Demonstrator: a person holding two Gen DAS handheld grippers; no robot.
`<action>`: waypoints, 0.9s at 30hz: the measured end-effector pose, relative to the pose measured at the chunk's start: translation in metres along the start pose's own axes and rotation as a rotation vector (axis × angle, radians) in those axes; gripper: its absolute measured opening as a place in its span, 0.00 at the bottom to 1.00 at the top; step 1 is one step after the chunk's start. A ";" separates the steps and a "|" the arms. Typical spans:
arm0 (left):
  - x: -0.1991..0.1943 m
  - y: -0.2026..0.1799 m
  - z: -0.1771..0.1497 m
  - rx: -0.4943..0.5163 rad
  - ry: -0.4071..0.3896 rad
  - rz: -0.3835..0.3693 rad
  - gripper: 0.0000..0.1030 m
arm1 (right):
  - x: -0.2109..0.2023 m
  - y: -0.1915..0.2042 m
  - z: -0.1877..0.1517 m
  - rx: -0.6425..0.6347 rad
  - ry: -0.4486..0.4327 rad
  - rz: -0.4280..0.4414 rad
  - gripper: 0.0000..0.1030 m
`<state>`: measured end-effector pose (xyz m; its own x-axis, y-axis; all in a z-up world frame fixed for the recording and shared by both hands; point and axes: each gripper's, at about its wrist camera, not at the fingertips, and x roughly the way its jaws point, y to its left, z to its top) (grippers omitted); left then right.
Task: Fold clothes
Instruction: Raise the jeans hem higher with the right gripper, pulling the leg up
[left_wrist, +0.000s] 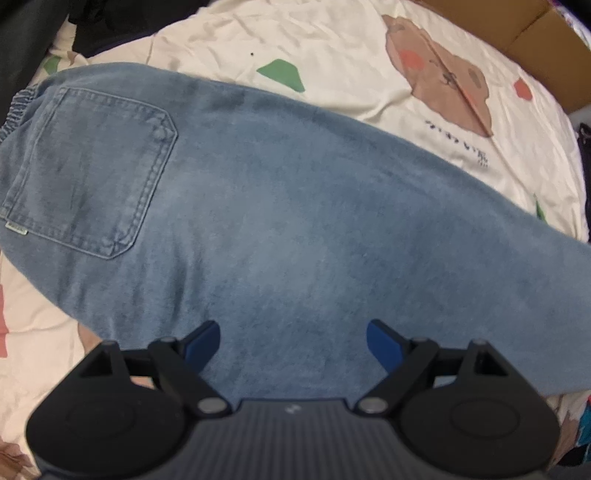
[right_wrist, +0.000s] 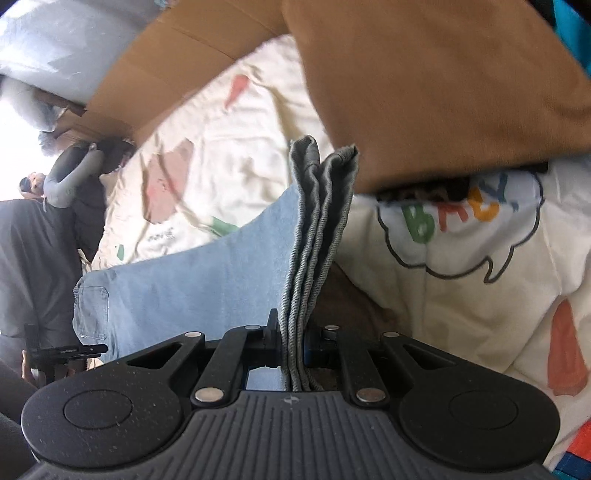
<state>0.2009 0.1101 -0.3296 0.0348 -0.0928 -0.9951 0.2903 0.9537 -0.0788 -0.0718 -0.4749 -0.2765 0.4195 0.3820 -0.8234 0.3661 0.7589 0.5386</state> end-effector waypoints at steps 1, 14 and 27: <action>0.000 -0.001 0.000 0.004 0.002 0.007 0.86 | -0.005 0.006 0.000 -0.001 -0.014 0.004 0.08; -0.021 0.008 0.003 -0.046 -0.040 0.043 0.86 | -0.053 0.061 0.005 0.001 -0.125 0.056 0.08; -0.037 -0.003 0.009 -0.030 -0.077 0.032 0.86 | -0.097 0.077 0.014 0.029 -0.188 0.107 0.08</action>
<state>0.2072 0.1079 -0.2917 0.1178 -0.0825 -0.9896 0.2594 0.9645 -0.0495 -0.0724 -0.4607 -0.1524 0.6039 0.3523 -0.7150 0.3337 0.7029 0.6282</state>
